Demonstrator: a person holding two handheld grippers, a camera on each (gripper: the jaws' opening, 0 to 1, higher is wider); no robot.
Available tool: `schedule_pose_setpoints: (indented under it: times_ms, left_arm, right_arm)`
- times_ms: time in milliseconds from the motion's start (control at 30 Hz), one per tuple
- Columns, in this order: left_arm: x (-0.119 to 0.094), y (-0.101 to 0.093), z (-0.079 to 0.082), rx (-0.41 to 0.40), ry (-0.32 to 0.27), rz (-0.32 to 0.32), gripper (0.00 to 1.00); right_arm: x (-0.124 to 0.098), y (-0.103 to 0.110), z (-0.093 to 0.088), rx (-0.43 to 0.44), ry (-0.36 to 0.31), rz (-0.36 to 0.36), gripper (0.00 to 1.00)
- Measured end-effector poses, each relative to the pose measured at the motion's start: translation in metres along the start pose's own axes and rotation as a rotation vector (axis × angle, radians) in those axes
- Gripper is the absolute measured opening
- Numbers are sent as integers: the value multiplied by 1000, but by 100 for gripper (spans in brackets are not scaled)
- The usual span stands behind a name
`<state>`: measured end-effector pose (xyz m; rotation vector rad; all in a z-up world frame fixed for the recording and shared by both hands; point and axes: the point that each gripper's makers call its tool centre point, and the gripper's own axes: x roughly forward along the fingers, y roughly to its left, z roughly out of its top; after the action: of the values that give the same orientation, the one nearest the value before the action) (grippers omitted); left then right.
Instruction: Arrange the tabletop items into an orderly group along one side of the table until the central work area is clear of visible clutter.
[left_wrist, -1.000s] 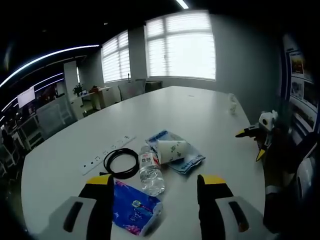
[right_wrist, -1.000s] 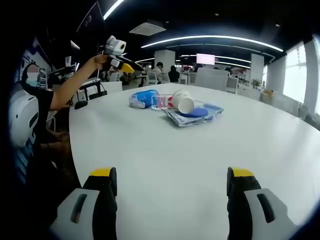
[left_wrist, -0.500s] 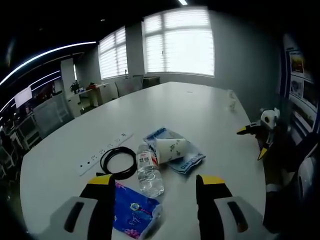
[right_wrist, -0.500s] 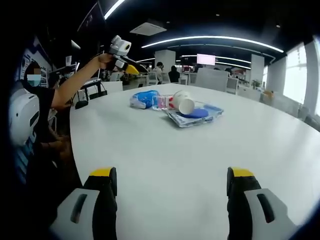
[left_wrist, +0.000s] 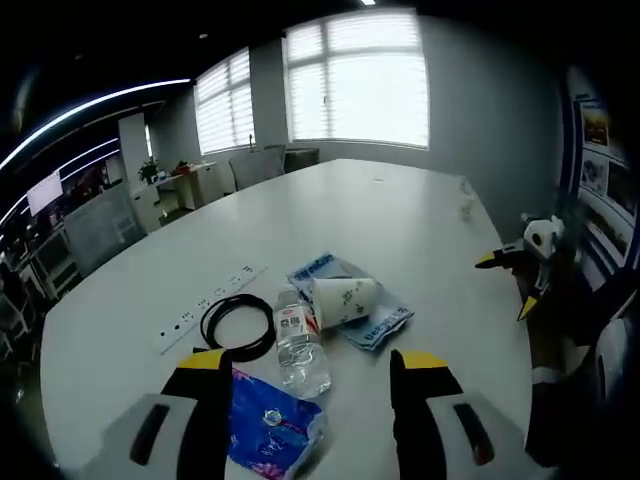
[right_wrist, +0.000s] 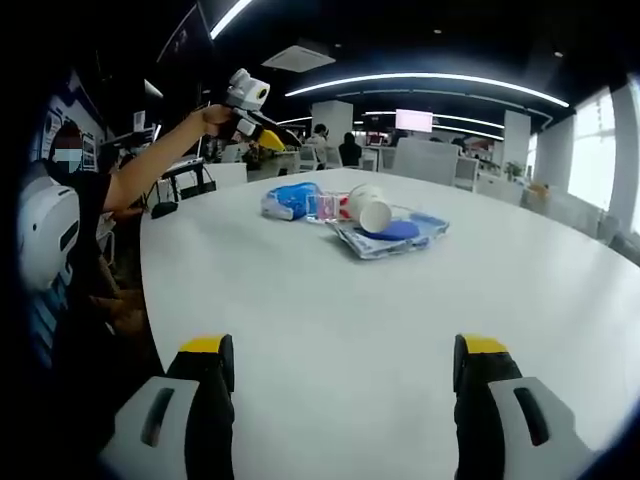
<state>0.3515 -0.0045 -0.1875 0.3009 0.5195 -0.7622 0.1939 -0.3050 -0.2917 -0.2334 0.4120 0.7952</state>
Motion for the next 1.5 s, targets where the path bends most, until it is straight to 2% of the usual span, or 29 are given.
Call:
schedule_pose_setpoints:
  times_ms: [400,467,900,1267,1500]
  left_arm:
    - [12,-4,-6,10,37,-10,61]
    - [13,-8,-3,8,27,-31,61]
    - [18,-14,8,29,11,-40,60]
    - [21,-18,14,36,13,-38,59]
    - [26,-26,24,56,18,-43,59]
  right_arm:
    - [2,0,-1,0,12,0,88]
    - [2,0,-1,-1,13,-1,87]
    - [2,1,-4,9,11,1,87]
    - [2,1,-5,9,9,4,87]
    - [0,0,-5,9,6,-1,87]
